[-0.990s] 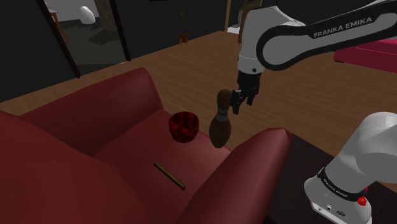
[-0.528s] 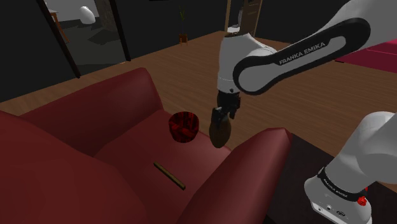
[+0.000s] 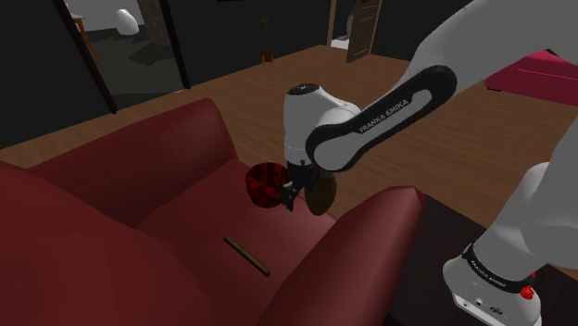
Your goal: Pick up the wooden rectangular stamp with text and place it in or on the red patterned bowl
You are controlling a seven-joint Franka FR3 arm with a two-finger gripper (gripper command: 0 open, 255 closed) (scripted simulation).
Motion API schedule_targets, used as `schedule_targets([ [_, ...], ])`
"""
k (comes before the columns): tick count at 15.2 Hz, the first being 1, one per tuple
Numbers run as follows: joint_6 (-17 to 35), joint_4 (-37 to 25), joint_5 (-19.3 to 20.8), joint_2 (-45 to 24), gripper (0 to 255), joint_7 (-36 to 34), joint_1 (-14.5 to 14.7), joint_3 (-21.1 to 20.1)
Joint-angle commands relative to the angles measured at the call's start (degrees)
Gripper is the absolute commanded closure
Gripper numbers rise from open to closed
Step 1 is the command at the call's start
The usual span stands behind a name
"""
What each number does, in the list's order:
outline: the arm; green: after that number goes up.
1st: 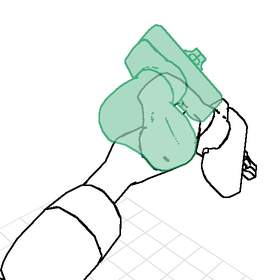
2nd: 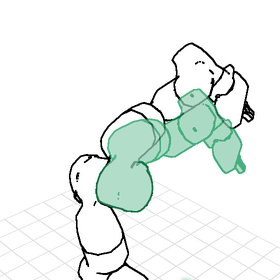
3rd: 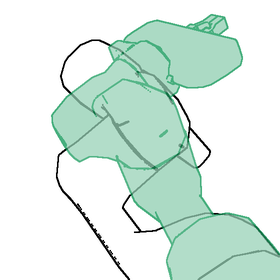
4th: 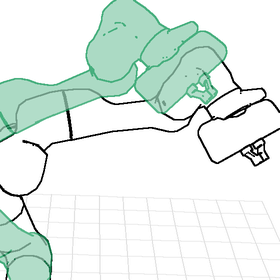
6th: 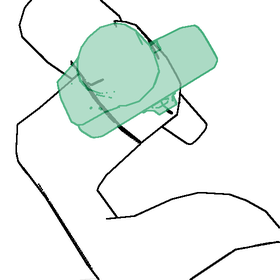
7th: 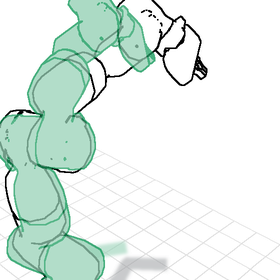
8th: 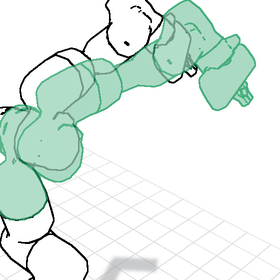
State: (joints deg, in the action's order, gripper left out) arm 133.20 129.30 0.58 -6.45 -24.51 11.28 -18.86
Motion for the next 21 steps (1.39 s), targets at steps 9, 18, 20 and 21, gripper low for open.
schedule_targets([
  [9,4.30,-16.34,9.86,-21.95,0,-9.05,7.57,1.26],
  [18,2.40,-37.54,14.29,-41.74,0,-12.22,15.70,3.85],
  [20,2.69,-38.36,14.45,-42.85,0,-12.29,16.02,4.05],
  [21,3.10,-38.54,14.57,-43.43,0,-12.35,16.13,4.19],
])
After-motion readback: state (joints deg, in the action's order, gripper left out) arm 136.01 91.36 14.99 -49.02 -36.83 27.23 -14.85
